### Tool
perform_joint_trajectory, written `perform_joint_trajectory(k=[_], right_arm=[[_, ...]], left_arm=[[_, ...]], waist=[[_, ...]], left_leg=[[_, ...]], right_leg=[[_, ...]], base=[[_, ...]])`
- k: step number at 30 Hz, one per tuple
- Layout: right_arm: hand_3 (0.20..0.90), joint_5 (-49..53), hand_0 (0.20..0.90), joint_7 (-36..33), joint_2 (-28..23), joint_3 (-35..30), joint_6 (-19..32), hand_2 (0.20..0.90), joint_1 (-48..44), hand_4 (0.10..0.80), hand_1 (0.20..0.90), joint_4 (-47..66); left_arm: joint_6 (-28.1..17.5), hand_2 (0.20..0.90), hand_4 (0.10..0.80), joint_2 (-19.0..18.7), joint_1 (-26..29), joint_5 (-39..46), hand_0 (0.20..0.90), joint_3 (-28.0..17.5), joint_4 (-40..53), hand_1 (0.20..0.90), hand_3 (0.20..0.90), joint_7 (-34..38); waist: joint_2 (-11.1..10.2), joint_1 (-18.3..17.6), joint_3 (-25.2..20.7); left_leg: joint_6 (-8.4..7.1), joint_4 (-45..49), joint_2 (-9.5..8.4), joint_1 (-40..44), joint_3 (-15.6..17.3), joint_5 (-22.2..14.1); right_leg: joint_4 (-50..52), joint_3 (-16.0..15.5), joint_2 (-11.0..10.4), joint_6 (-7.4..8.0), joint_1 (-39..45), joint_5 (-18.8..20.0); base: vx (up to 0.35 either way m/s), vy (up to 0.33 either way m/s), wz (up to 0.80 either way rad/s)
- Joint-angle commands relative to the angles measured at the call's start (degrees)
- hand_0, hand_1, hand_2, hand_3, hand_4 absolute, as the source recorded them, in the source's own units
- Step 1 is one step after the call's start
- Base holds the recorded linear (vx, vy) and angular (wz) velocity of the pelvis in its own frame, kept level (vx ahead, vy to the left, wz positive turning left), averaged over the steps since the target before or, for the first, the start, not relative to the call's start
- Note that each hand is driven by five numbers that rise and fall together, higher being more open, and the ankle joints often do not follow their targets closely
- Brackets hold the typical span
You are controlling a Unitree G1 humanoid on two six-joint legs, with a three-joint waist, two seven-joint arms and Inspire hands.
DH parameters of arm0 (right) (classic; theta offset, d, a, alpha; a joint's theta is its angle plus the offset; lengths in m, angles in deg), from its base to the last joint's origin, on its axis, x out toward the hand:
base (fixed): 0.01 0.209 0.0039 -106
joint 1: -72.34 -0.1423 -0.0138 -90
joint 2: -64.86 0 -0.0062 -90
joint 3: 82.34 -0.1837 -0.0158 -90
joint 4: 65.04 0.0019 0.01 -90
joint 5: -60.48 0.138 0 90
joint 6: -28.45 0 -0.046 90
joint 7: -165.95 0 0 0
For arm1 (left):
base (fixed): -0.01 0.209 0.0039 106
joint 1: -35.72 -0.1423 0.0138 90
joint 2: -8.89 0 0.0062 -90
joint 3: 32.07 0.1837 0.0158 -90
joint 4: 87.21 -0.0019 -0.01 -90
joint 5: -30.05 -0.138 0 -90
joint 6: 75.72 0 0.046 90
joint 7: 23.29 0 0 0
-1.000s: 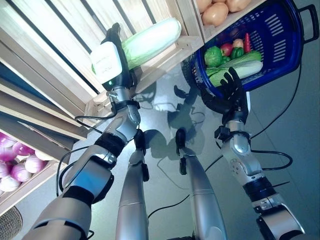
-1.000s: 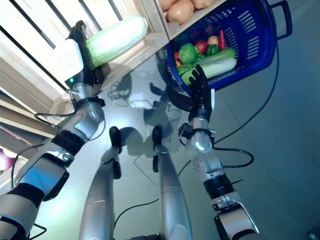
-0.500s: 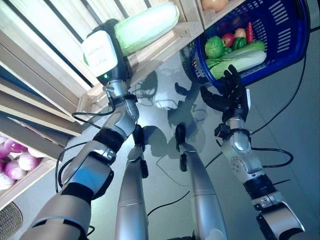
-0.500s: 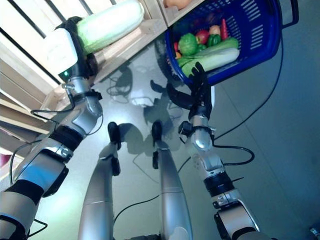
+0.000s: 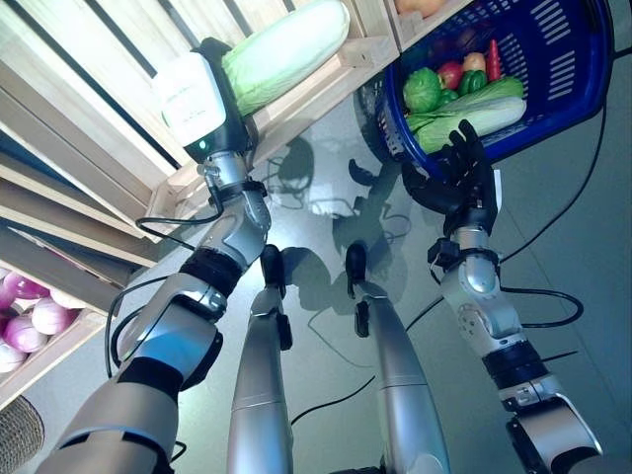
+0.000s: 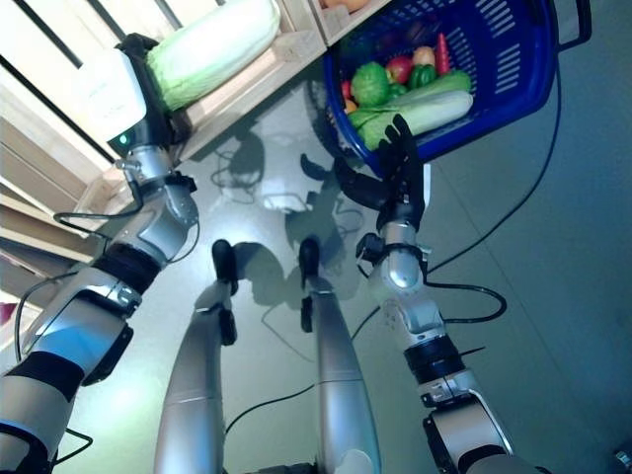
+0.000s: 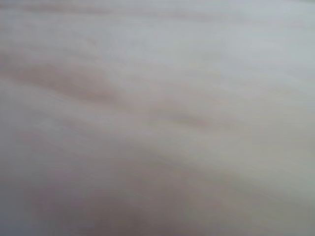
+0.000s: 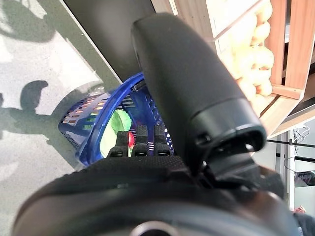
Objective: Put vegetables into the basket
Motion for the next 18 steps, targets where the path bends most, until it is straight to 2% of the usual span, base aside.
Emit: perform_joint_trajectory(k=[1, 4, 5, 8, 12, 13, 16, 18], right_arm=[[0.900, -0.4, 0.900, 0.0, -2.3, -3.4, 5.8, 0.900, 0.3, 0.800, 0.900, 6.3], [0.900, -0.6, 0.900, 0.8, -1.6, -3.4, 7.2, 0.900, 1.0, 0.800, 0.900, 6.5], [0.900, -0.6, 0.900, 0.8, -1.6, -3.4, 7.2, 0.900, 1.1, 0.800, 0.900, 6.5], [0.900, -1.2, 0.900, 0.8, -0.8, -3.4, 8.6, 0.900, 2.1, 0.800, 0.900, 7.4], [0.900, -1.4, 0.900, 2.2, 0.6, -3.8, 9.3, 0.900, 5.0, 0.800, 0.900, 8.9], [0.900, -1.4, 0.900, 2.3, 0.8, -3.8, 9.2, 0.900, 5.3, 0.800, 0.900, 9.0], [0.900, -0.7, 0.900, 4.5, 0.5, -4.0, 8.8, 0.900, 8.5, 0.800, 0.900, 10.3], [0.900, 0.7, 0.900, 6.9, 0.4, -4.3, 8.8, 0.900, 10.2, 0.800, 0.900, 10.7]], left_arm=[[-4.4, 0.300, 0.400, 0.1, 0.0, -0.2, 0.300, -2.7, -3.8, 0.300, 0.300, 1.8], [-9.4, 0.300, 0.400, 0.3, -1.5, -0.6, 0.300, -3.5, -2.5, 0.300, 0.300, 1.8], [-9.4, 0.300, 0.400, 0.3, -1.5, -0.6, 0.300, -3.5, -2.5, 0.300, 0.300, 1.8], [-13.2, 0.300, 0.400, 0.7, -3.6, -0.9, 0.300, -4.6, -0.6, 0.300, 0.300, 2.1], [-19.1, 0.300, 0.400, 0.3, -8.9, -0.9, 0.300, -6.6, 3.2, 0.300, 0.300, 2.4], [-19.5, 0.300, 0.400, 0.3, -9.4, -1.1, 0.300, -6.8, 3.5, 0.300, 0.300, 2.3], [-23.2, 0.300, 0.400, -1.7, -14.0, -3.0, 0.300, -8.0, 8.4, 0.300, 0.300, 1.8], [-25.0, 0.300, 0.400, -2.3, -16.4, -0.8, 0.300, -8.6, 11.1, 0.300, 0.300, 1.0]], waist=[[1.3, -0.7, 1.0], [1.5, -0.5, 1.0], [1.5, -0.5, 1.0], [1.9, -0.3, 1.0], [2.7, 0.1, 1.0], [2.8, 0.2, 1.0], [3.6, 0.7, 1.0], [4.3, 1.0, 1.0]], left_leg=[[-3.04, 2.5, -0.49, -0.1, -3.8, -3.0], [-3.02, 1.9, -0.34, 2.4, -3.5, -3.3], [-3.03, 1.8, -0.34, 2.5, -3.5, -3.3], [-2.92, 0.2, -0.53, 5.7, -3.0, -3.2], [-2.73, -1.4, -0.87, 11.9, -2.2, -3.7], [-2.70, -1.6, -0.93, 12.5, -2.2, -3.7], [-2.59, -3.6, -0.96, 17.9, -1.2, -3.8], [-2.27, -4.6, -1.28, 20.5, -1.1, -3.9]], right_leg=[[-3.7, -4.3, 1.7, -0.78, 4.1, 4.3], [-3.8, -4.6, 1.7, -0.70, 6.2, 3.6], [-3.9, -4.6, 1.7, -0.70, 6.3, 3.6], [-5.2, -4.5, 2.2, -0.69, 9.2, 3.3], [-6.7, -4.5, 2.3, -0.65, 15.5, 2.5], [-6.9, -4.5, 2.2, -0.62, 16.0, 2.4], [-9.1, -4.8, 1.7, -0.74, 21.7, 2.1], [-9.6, -4.8, 1.6, -0.83, 24.2, 1.6]], base=[[-0.056, -0.011, 0.00], [-0.060, -0.014, 0.00], [-0.059, -0.015, -0.01], [-0.063, 0.001, -0.01], [-0.065, 0.017, -0.04], [-0.038, 0.022, -0.02], [-0.054, 0.042, -0.06], [-0.040, 0.042, -0.05]])
